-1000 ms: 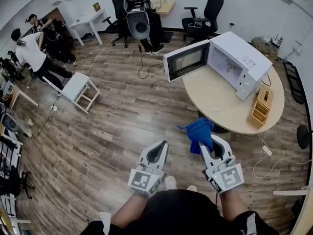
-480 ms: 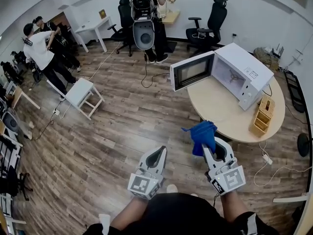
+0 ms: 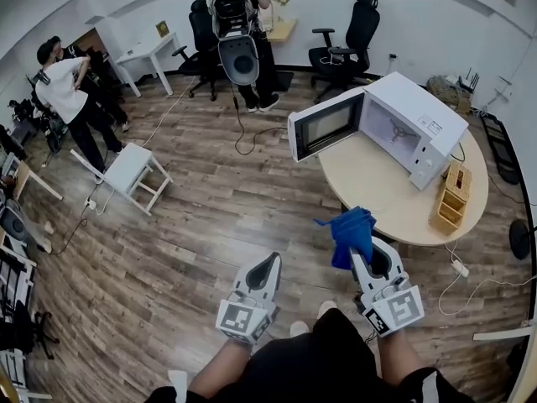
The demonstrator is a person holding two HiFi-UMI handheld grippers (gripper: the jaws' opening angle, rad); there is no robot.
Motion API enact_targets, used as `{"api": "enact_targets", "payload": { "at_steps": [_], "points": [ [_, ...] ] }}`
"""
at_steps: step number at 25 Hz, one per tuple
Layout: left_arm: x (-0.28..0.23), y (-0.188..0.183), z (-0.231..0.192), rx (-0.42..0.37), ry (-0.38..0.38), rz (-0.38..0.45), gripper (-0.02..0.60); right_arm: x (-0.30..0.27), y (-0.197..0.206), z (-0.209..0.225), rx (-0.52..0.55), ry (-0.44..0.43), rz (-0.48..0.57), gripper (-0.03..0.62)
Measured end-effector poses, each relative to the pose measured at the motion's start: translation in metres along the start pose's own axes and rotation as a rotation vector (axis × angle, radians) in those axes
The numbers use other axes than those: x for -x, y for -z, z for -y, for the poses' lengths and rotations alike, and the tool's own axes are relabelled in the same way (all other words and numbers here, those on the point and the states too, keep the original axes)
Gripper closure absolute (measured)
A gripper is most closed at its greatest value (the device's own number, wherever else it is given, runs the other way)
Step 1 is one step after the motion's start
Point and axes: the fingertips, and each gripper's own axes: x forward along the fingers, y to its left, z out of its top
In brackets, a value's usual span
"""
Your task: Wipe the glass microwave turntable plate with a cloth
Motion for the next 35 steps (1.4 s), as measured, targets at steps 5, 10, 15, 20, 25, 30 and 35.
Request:
{"api": "enact_targets", "payload": {
  "at_steps": [5,10,15,20,25,30,35],
  "points": [
    [-0.023,0.010,-0.025,0.023,-0.022,-0.011,0.575,-0.018,0.005,0.016,-0.009,0.004,0.004,0.522],
    [-0.063,0.011,-0.031,-0.023,0.036,-0.026,0.575,-0.043,0.007,0.045,-0.010,0.010,0.036,0.522],
    [-0.119,0.004,-0.035,-0.060,0.085,-0.028,0.575,-0.074,0.011,0.085,-0.016,0.022,0.031,0.522],
    [-0.173,0.002,-0.041,-0.055,0.114,-0.026,0.575,-0.093,0.011,0.132,0.041,0.096,0.025,0.520],
    [-0.223,0.004,-0.043,-0.039,0.132,-0.043,0.575,-0.106,0.013,0.177,0.063,0.145,0.015,0.521],
    [-0.264,0.006,-0.031,-0.043,0.189,-0.052,0.575,-0.119,0.022,0.218,0.039,0.166,0.001,0.520],
    [-0.286,0.006,-0.033,-0.053,0.201,-0.061,0.575,-0.127,0.023,0.236,0.047,0.173,-0.017,0.520]
  ]
}}
